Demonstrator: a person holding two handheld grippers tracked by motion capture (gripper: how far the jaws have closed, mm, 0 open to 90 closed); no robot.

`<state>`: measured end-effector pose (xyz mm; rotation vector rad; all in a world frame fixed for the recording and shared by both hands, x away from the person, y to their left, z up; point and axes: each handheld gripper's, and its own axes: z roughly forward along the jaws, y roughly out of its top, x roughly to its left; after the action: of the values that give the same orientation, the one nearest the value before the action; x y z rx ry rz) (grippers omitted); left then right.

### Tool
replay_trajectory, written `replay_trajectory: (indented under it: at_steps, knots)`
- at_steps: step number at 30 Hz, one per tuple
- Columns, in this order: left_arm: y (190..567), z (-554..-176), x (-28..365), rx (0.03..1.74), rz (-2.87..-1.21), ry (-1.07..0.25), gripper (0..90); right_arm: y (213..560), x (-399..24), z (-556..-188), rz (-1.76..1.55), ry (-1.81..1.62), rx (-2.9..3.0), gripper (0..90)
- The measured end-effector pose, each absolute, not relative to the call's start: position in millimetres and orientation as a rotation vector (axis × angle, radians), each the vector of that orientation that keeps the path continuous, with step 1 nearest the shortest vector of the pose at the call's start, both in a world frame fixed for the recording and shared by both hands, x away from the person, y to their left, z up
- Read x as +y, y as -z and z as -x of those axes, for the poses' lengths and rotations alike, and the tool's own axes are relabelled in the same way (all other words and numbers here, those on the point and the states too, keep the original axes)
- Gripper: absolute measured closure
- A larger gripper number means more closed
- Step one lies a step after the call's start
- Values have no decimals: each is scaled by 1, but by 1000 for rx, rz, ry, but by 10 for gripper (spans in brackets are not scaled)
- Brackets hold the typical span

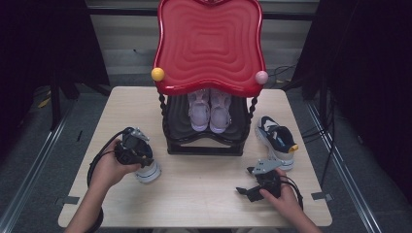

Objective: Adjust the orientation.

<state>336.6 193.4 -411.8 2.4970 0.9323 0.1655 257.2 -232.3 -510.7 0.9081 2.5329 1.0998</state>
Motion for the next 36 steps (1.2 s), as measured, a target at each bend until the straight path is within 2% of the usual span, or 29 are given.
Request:
replay_trajectory:
  at_steps: [6,10,18,21,26,36]
  knots:
    - [411,-340,190,913,-2569,-132,529,511,-232,-257,-908,-1100,2533,130]
    - [413,-344,186,911,-2643,-98,529,511,-232,-257,-908,-1100,2533,130]
    - [415,-350,178,929,-2691,-69,508,511,-232,-257,-908,-1100,2533,130]
    - [418,-352,176,912,-2722,-50,512,511,-232,-257,-908,-1100,2533,130]
    - [422,-353,173,893,-2748,-23,593,511,-232,-257,-908,-1100,2533,130]
    - [424,-355,173,897,-2742,1,619,511,-232,-257,-908,-1100,2533,130]
